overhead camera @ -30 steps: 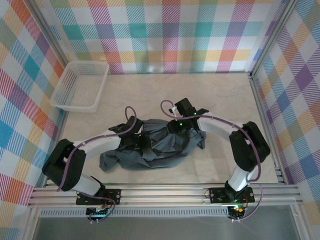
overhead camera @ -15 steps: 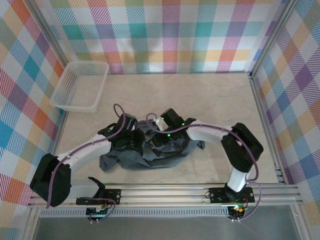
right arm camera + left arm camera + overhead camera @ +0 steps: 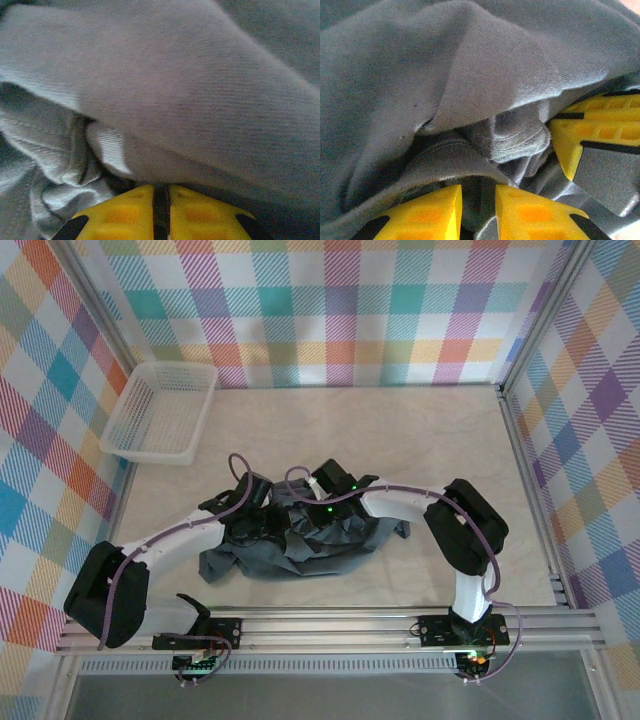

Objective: Fold the inside-out t-shirt

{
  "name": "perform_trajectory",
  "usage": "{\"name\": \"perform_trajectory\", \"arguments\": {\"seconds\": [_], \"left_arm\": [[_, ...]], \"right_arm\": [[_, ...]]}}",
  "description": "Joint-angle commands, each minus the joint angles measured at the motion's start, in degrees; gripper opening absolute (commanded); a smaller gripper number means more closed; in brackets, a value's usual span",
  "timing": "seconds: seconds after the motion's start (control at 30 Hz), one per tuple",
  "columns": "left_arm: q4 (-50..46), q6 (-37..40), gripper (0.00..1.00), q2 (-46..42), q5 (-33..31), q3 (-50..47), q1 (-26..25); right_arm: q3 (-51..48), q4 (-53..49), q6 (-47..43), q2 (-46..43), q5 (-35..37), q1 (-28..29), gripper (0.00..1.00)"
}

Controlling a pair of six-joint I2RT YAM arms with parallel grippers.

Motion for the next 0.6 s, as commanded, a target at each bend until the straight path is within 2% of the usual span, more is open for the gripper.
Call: {"name": "perform_trajectory", "arguments": {"seconds": [0.0,0.03,0.1,0.27,0.43,0.57], "left_arm": [[1.2,0.23,0.27,0.82,2.0,-0.34,0.35],[1.19,0.26,0.28,0.84,1.89,-0.24,0.35],[0.95,0.44,0.31,0.82,1.94,-0.15,0.35],[0.66,-0.15,0.32,1.33,0.48,-0.57,0.35],[3.21,0.59,0.24,3.27,1.94,-1.31,2.92],[2.24,1.9,0.23,0.27,1.19,-0.81,4.2]], "right_arm": [[2.09,-2.81,-0.96,-0.11,2.25,0.13,0.31],[2.83,-3.37,-0.76,0.56,2.3,0.13,0.39],[3.2,-3.05,-0.4,0.92,2.35,0.22,0.38],[3.11,-1.73,0.36,-0.54,1.59,0.22,0.02],[1.94,-0.93,3.14,-8.26,-8.08,-0.8,0.0],[-1.37,0.73,6.28,-14.28,-11.81,-2.86,0.0]]}}
